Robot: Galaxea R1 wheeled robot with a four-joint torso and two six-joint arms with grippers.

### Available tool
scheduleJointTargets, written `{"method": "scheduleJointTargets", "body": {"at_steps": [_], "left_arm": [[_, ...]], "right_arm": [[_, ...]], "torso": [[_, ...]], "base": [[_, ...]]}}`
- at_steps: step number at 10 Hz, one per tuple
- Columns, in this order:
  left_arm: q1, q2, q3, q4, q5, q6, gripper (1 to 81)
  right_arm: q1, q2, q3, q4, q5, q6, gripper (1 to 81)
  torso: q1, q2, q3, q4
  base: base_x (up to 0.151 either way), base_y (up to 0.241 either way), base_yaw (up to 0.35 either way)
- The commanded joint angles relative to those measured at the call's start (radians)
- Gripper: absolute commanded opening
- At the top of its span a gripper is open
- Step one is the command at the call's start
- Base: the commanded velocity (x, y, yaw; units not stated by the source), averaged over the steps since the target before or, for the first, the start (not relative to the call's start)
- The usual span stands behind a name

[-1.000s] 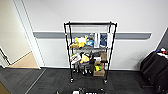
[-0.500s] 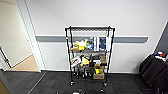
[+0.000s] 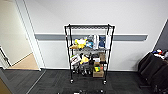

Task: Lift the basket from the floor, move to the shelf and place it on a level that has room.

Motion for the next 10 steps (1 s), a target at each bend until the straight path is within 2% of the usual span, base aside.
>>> {"method": "scheduleJointTargets", "body": {"at_steps": [1,2,6,10], "left_arm": [[-0.129,-0.029,0.021,-0.022,0.048,0.004,1.0],[-0.129,-0.029,0.025,-0.022,0.048,0.005,1.0],[-0.127,-0.029,0.03,-0.02,0.049,0.011,1.0],[-0.129,-0.04,0.057,-0.02,0.048,0.019,1.0]], "right_arm": [[0.116,-0.039,0.038,-0.01,-0.016,-0.004,1.0],[0.113,-0.039,0.035,-0.01,-0.016,-0.004,1.0],[0.113,-0.036,0.03,-0.01,-0.016,-0.004,1.0],[0.109,-0.034,0.036,-0.01,-0.013,-0.004,1.0]], "torso": [[0.0,0.0,-0.001,0.001],[0.0,-0.001,0.003,-0.004],[-0.001,0.0,0.004,-0.005],[-0.004,-0.001,0.005,-0.005]], "base": [[0.0,0.0,0.0],[0.0,0.0,0.0],[0.0,0.0,0.0],[0.094,0.0,0.0]]}}
